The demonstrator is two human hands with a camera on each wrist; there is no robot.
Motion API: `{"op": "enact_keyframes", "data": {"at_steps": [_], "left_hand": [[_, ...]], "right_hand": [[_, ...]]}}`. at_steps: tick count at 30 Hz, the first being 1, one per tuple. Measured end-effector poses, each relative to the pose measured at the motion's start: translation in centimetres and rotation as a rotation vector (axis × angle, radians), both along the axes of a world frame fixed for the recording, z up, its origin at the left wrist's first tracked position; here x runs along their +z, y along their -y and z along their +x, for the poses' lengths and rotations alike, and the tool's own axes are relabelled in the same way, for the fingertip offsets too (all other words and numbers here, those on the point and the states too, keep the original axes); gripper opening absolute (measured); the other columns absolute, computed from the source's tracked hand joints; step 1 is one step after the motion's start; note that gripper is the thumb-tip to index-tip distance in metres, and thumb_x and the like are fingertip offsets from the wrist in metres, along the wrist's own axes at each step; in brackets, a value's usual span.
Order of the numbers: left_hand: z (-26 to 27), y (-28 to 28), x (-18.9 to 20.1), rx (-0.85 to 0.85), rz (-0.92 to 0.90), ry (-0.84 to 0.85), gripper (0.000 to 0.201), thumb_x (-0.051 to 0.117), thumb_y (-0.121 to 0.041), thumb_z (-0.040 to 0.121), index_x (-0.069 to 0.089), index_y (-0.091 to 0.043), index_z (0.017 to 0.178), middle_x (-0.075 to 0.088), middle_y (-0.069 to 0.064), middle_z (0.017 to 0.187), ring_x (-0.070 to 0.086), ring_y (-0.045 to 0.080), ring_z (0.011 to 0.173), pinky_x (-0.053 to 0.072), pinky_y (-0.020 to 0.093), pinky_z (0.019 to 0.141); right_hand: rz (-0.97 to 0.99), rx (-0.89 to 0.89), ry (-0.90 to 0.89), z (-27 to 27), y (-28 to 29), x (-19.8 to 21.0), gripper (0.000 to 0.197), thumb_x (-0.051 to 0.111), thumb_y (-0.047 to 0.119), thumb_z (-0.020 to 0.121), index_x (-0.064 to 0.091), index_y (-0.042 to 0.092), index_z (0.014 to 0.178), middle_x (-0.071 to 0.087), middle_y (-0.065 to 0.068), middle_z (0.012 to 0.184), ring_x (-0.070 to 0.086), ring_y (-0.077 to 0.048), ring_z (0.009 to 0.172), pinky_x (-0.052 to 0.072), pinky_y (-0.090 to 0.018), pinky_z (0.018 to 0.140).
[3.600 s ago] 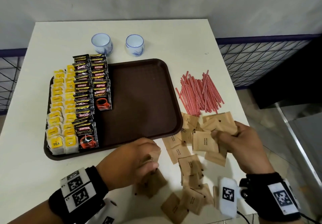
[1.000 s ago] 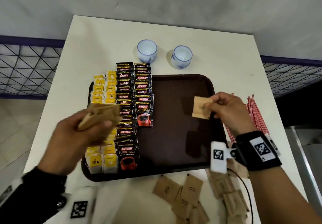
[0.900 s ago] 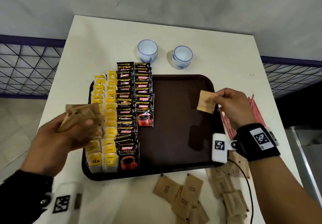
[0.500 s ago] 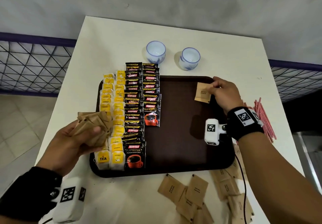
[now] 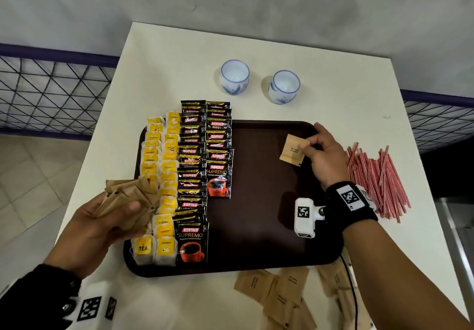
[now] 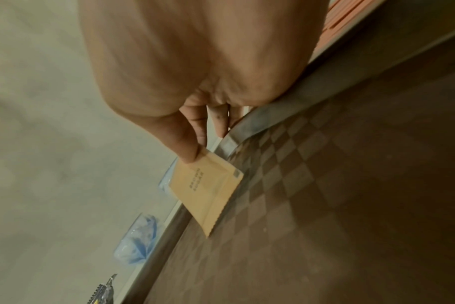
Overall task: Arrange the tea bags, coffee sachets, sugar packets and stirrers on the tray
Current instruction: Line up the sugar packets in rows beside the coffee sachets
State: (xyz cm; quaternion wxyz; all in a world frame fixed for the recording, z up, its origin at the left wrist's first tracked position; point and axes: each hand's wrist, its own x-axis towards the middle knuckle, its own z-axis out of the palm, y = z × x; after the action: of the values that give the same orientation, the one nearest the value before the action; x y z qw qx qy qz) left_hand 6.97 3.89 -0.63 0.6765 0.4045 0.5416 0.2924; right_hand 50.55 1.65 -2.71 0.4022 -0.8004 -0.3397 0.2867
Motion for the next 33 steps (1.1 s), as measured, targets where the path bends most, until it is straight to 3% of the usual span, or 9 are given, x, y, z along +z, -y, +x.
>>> {"op": "enact_keyframes", "data": {"at_steps": [8, 12, 15, 17, 21, 23, 27, 30, 33], "left_hand": [[-1.4, 2.3, 0.0, 0.005, -0.015, -0.005, 0.036, 0.063, -0.011, 0.080, 0.074, -0.015, 0.115, 0.073, 0.013, 0.116, 0.073, 0.029, 0.102, 0.063, 0.043, 0.076], [-2.4, 3.2, 0.0, 0.019, -0.032, -0.002, 0.048, 0.075, -0.024, 0.065, 0.075, -0.014, 0.112, 0.073, 0.013, 0.116, 0.072, 0.031, 0.104, 0.061, 0.046, 0.080], [-3.0, 3.4, 0.2, 0.005, -0.028, 0.000, 0.067, 0.091, -0.040, 0.053, 0.075, -0.015, 0.114, 0.073, 0.013, 0.117, 0.072, 0.033, 0.105, 0.061, 0.049, 0.081], [-3.0, 3.2, 0.4, 0.009, -0.012, -0.014, 0.089, 0.095, -0.056, 0.040, 0.074, -0.013, 0.115, 0.073, 0.015, 0.116, 0.071, 0.036, 0.104, 0.059, 0.055, 0.083], [-2.1, 2.2, 1.6, 0.022, 0.051, -0.030, 0.090, 0.095, -0.059, 0.036, 0.075, -0.015, 0.111, 0.075, 0.017, 0.108, 0.073, 0.039, 0.097, 0.058, 0.061, 0.079], [-1.4, 1.6, 2.3, -0.004, 0.099, -0.037, 0.080, 0.094, -0.055, 0.041, 0.077, -0.016, 0.108, 0.076, 0.016, 0.105, 0.074, 0.037, 0.093, 0.061, 0.056, 0.077], [0.2, 0.9, 3.5, -0.080, 0.150, -0.002, 0.031, 0.080, -0.011, 0.069, 0.078, -0.012, 0.100, 0.075, 0.017, 0.104, 0.071, 0.039, 0.095, 0.062, 0.041, 0.068], [1.0, 0.7, 3.7, -0.115, 0.171, 0.005, 0.028, 0.072, 0.000, 0.072, 0.078, -0.012, 0.097, 0.076, 0.016, 0.102, 0.073, 0.036, 0.091, 0.062, 0.039, 0.065], [1.4, 0.6, 3.7, -0.110, 0.170, 0.019, 0.027, 0.074, -0.003, 0.071, 0.078, -0.014, 0.096, 0.076, 0.014, 0.100, 0.073, 0.034, 0.090, 0.061, 0.038, 0.064]], "right_hand": [[0.068, -0.005, -0.113, -0.7, 1.2, -0.2, 0.016, 0.071, 0.004, 0.083, 0.068, 0.016, 0.073, 0.050, 0.012, 0.148, 0.048, -0.007, 0.131, 0.033, -0.035, 0.115], [0.047, -0.001, -0.074, -1.3, 1.8, 0.6, 0.017, 0.071, 0.006, 0.084, 0.069, 0.019, 0.072, 0.056, 0.011, 0.139, 0.051, -0.008, 0.128, 0.037, -0.029, 0.109], [0.078, 0.056, 0.106, -2.3, 1.4, 2.2, 0.021, 0.072, 0.010, 0.085, 0.069, 0.027, 0.073, 0.066, 0.003, 0.116, 0.059, -0.008, 0.109, 0.044, -0.027, 0.097], [0.109, 0.115, 0.045, -3.1, 0.3, 3.2, 0.020, 0.073, 0.009, 0.085, 0.071, 0.026, 0.075, 0.072, -0.001, 0.095, 0.065, -0.010, 0.090, 0.050, -0.026, 0.087], [0.052, 0.302, 0.010, -5.1, -3.6, 3.3, 0.022, 0.073, 0.005, 0.083, 0.070, 0.025, 0.074, 0.068, -0.005, 0.072, 0.061, -0.010, 0.068, 0.050, -0.030, 0.072], [0.033, 0.359, 0.036, -5.9, -5.5, 2.8, 0.022, 0.073, 0.007, 0.080, 0.070, 0.027, 0.073, 0.068, -0.015, 0.076, 0.060, -0.018, 0.067, 0.052, -0.038, 0.072], [-0.043, 0.397, 0.092, -7.1, -8.6, 2.4, 0.017, 0.072, 0.009, 0.079, 0.070, 0.024, 0.069, 0.069, 0.001, 0.066, 0.061, -0.013, 0.061, 0.052, -0.032, 0.065], [-0.091, 0.410, 0.093, -7.8, -9.8, 2.5, 0.016, 0.068, 0.005, 0.081, 0.071, 0.016, 0.070, 0.064, 0.007, 0.053, 0.058, -0.006, 0.049, 0.044, -0.019, 0.053], [-0.108, 0.396, 0.057, -8.1, -10.1, 2.6, 0.012, 0.065, 0.002, 0.081, 0.071, 0.009, 0.074, 0.066, -0.002, 0.055, 0.061, -0.013, 0.050, 0.047, -0.022, 0.048]]}}
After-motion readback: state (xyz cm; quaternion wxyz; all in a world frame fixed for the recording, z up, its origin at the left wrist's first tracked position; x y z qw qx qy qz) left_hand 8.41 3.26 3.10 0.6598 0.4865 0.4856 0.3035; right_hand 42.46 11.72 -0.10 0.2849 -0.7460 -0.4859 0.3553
